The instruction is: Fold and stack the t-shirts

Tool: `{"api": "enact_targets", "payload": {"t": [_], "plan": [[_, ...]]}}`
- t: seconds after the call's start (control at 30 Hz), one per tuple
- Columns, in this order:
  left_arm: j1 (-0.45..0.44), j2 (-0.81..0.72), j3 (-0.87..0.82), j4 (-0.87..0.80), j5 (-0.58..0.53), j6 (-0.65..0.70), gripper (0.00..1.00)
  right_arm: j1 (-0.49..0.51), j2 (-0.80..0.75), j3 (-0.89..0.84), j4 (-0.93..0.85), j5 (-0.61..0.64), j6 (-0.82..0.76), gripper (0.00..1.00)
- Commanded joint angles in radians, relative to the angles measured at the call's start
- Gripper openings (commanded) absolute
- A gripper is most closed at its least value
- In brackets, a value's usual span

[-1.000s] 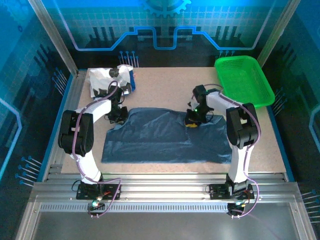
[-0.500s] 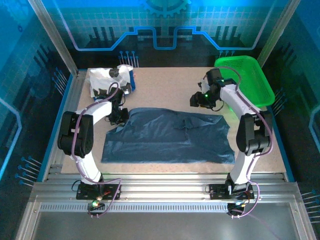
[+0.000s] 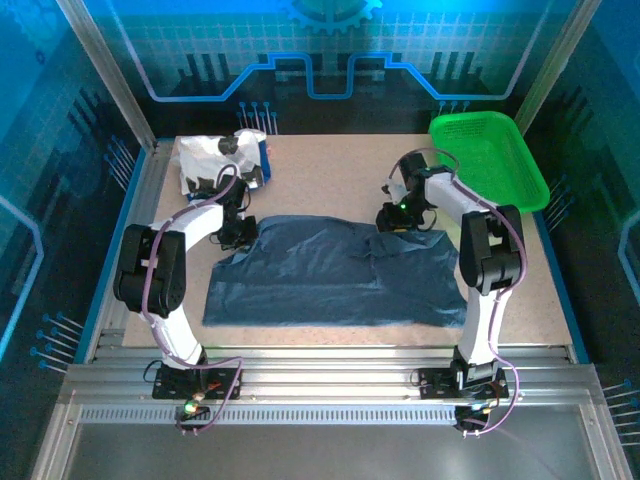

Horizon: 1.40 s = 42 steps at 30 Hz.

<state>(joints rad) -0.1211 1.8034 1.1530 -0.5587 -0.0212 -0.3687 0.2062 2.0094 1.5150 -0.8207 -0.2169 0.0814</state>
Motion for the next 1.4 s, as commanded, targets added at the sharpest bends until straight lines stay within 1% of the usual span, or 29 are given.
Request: {"api": "enact_targets", "payload": {"t": [0.0,0.07,0.13,0.2,0.37,0.53,0.6,0.63,0.67,0.7,0.73,0.8,0.83,0.97,1.07,1.2,1.37], "plan": [[-0.006,-0.031,-0.024,0.002,0.010,-0.027,0.04,0.009,0.014,-0.028,-0.003,0.015,-0.014,0.24],[-0.006,-0.034,-0.029,0.000,0.005,-0.027,0.04,0.010,-0.010,-0.057,0.004,0.028,-0.006,0.11],[-0.006,-0.036,-0.033,0.000,0.003,-0.028,0.04,0.012,-0.047,-0.093,0.016,0.035,-0.002,0.05],[-0.006,-0.034,-0.035,0.001,0.003,-0.029,0.04,0.016,-0.092,-0.140,0.027,0.042,0.001,0.01],[-0.006,-0.028,-0.039,0.005,-0.001,-0.037,0.04,0.034,-0.224,-0.262,0.042,0.029,-0.013,0.00],[-0.006,-0.019,-0.039,0.003,-0.002,-0.038,0.04,0.043,-0.288,-0.348,0.002,0.042,0.001,0.01],[-0.006,-0.016,-0.042,0.005,0.000,-0.038,0.04,0.044,-0.290,-0.377,-0.009,0.023,0.008,0.04],[-0.006,-0.012,-0.042,0.005,0.001,-0.038,0.04,0.044,-0.280,-0.380,-0.025,0.021,0.014,0.08],[-0.006,-0.010,-0.044,0.005,0.003,-0.038,0.04,0.044,-0.267,-0.378,-0.039,0.033,0.025,0.10],[-0.006,-0.009,-0.044,0.003,0.004,-0.039,0.04,0.044,-0.256,-0.375,-0.051,0.050,0.040,0.11],[-0.006,-0.007,-0.044,0.005,0.004,-0.040,0.04,0.044,-0.253,-0.375,-0.051,0.053,0.050,0.14],[-0.008,-0.008,-0.044,0.003,0.005,-0.038,0.04,0.045,-0.276,-0.375,-0.033,0.046,0.063,0.30],[-0.007,-0.008,-0.042,0.002,0.005,-0.039,0.04,0.043,-0.295,-0.376,-0.020,0.037,0.070,0.33],[-0.008,-0.018,-0.045,-0.003,0.000,-0.032,0.04,0.038,-0.380,-0.377,0.012,-0.010,0.075,0.39],[-0.007,-0.027,-0.057,0.000,-0.002,-0.031,0.04,0.039,-0.420,-0.364,-0.002,-0.075,0.062,0.46],[-0.008,-0.031,-0.068,0.007,0.001,-0.036,0.04,0.045,-0.404,-0.335,-0.067,-0.165,0.056,0.49],[-0.008,-0.035,-0.073,0.011,0.004,-0.037,0.04,0.065,-0.367,-0.310,-0.198,-0.149,0.060,0.52]]}}
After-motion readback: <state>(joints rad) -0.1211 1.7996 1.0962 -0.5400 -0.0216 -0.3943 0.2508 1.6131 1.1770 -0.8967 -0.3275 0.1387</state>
